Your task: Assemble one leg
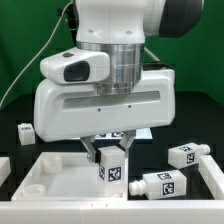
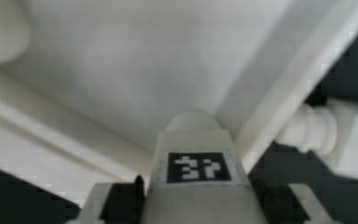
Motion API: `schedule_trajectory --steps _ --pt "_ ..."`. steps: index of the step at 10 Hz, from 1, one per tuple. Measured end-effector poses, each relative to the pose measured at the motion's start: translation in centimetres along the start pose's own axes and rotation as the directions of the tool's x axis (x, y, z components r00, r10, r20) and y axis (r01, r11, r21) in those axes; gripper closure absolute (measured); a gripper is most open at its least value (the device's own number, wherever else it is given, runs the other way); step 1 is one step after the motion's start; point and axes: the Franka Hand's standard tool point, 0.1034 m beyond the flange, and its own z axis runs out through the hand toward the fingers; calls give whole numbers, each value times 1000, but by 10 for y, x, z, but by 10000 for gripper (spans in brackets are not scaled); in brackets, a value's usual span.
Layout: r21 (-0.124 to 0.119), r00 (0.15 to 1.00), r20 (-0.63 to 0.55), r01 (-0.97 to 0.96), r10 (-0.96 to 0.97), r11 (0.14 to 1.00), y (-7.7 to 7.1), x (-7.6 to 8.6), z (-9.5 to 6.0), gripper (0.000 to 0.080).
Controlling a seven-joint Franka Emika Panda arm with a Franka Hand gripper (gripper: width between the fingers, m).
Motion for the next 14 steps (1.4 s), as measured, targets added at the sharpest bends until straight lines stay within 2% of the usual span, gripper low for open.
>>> schedule_trajectory --steps 2,4,6,7,8,9,10,11,12,14 --pt "0 963 2 -271 271 963 -3 3 0 514" --pt "-2 870 3 -493 493 870 -6 5 -1 514" --pt "-1 854 3 -520 520 854 -6 5 -1 504" --pt "-2 869 3 -495 495 869 -6 5 -1 504" --pt "-1 880 0 -475 475 880 -7 6 -3 319" --pt "-6 920 -2 -392 392 920 -6 6 -5 319" --pt "-16 970 -3 -245 245 970 -5 6 -7 190" --pt "-18 990 -3 -138 138 990 -4 6 -7 190" --pt "-17 1000 1 -30 30 999 -2 5 -7 156" --pt "-23 987 6 158 -158 987 1 5 -8 151"
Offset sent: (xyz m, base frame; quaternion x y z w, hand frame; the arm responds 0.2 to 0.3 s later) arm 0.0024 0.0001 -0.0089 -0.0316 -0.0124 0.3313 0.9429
